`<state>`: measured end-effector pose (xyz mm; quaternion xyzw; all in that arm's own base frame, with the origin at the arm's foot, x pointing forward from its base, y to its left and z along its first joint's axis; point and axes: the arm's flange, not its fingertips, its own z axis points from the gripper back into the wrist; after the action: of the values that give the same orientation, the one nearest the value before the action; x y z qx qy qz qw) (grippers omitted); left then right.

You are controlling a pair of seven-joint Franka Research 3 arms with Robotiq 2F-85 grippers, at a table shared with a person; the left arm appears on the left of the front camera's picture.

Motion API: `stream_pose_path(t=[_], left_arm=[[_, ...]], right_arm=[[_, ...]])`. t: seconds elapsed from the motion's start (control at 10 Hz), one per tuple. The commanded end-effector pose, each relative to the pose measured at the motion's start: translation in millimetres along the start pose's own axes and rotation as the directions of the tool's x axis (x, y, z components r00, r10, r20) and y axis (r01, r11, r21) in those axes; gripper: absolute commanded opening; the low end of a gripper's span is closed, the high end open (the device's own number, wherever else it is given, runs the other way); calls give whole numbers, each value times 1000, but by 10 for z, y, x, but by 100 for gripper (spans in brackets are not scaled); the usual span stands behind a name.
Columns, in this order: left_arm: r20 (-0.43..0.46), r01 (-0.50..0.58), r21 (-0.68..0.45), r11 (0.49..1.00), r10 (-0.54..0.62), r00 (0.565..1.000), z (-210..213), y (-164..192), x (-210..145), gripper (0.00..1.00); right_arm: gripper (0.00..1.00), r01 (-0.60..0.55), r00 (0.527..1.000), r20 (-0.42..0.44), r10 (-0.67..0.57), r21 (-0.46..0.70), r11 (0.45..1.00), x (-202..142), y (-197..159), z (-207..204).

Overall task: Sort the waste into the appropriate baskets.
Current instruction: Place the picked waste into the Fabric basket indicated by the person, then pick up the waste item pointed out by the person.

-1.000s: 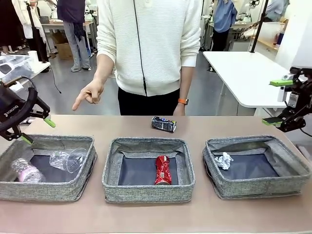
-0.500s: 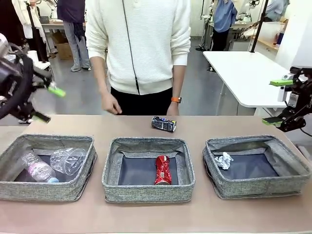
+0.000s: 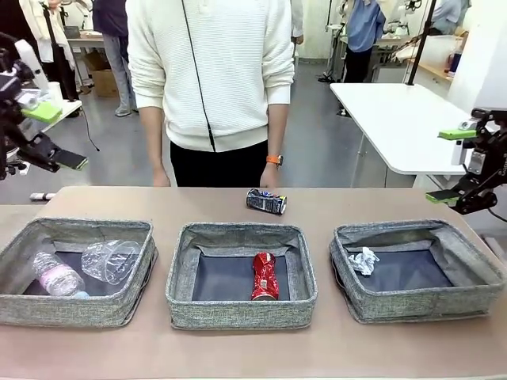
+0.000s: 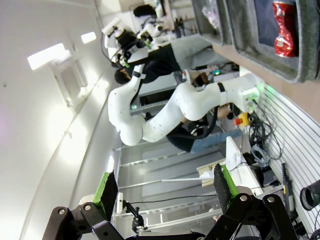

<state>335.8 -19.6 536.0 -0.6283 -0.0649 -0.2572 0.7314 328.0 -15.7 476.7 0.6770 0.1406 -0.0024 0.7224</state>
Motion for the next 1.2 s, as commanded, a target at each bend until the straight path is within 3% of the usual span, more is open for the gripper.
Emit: stream_pose_path(t=[0.0,0.1,1.1], left_arm=[[62,-431,-1,902,430,901,107,163,-36,100],[0,0,0,1000,0,1000,0,0,0,100],[0,0,0,1000,0,1000,0,0,0,100]], right_arm=[[100,20,1000,-1,-20,9,1000,-8,57,-5],[100,20,1000,-1,-20,9,1000,-8,57,-5],[100,20,1000,-1,-20,9,1000,-8,57,-5]])
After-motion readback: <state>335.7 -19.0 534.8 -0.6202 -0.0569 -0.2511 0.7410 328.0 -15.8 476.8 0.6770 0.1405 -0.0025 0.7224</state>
